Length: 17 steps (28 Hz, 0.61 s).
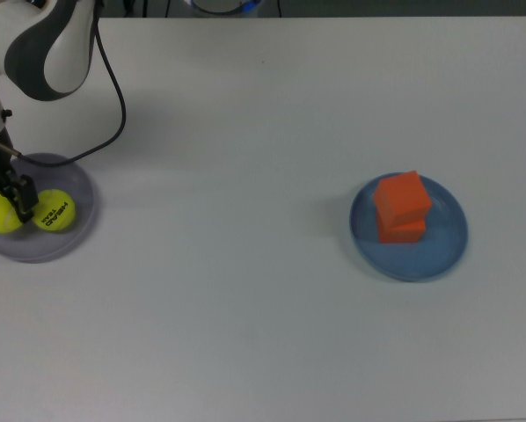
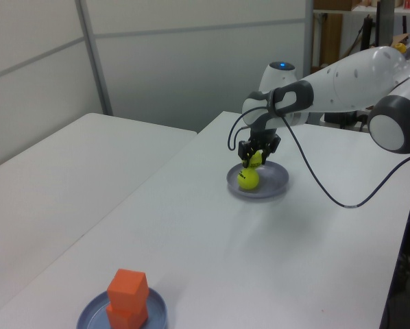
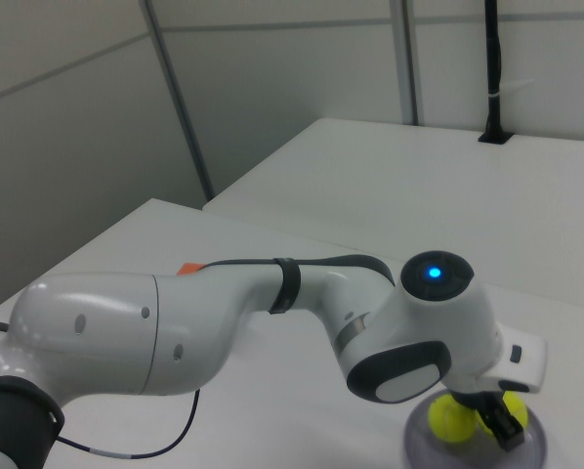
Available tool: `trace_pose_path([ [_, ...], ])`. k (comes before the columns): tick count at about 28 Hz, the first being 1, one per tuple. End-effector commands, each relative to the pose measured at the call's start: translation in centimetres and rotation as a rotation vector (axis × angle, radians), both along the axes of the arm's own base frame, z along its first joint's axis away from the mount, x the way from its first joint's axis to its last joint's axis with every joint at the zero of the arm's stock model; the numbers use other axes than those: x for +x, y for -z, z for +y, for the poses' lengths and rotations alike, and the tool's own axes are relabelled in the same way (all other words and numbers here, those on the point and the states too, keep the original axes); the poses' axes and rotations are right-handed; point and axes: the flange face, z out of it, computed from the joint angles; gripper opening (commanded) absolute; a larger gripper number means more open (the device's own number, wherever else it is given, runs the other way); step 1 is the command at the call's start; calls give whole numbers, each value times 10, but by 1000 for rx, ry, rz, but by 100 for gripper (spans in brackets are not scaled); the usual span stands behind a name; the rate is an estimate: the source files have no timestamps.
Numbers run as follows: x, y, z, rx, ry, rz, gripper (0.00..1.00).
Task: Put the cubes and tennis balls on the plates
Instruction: 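Lower the ball beside the first ball and open the gripper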
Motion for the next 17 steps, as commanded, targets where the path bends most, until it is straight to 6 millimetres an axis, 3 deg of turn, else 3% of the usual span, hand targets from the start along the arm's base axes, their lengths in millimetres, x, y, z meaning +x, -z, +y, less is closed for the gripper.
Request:
trace_pose_path([
  [1, -3, 1, -2, 10, -15, 13, 100],
  [5, -5, -12, 1, 31, -31, 31, 100],
  [8, -7, -35, 8, 44, -46, 15, 100],
  [13, -17, -89, 41, 75, -122, 29, 100],
  [14, -23, -108, 52, 78, -150, 36, 100],
  [17, -30, -131, 69, 96, -169, 49, 100],
])
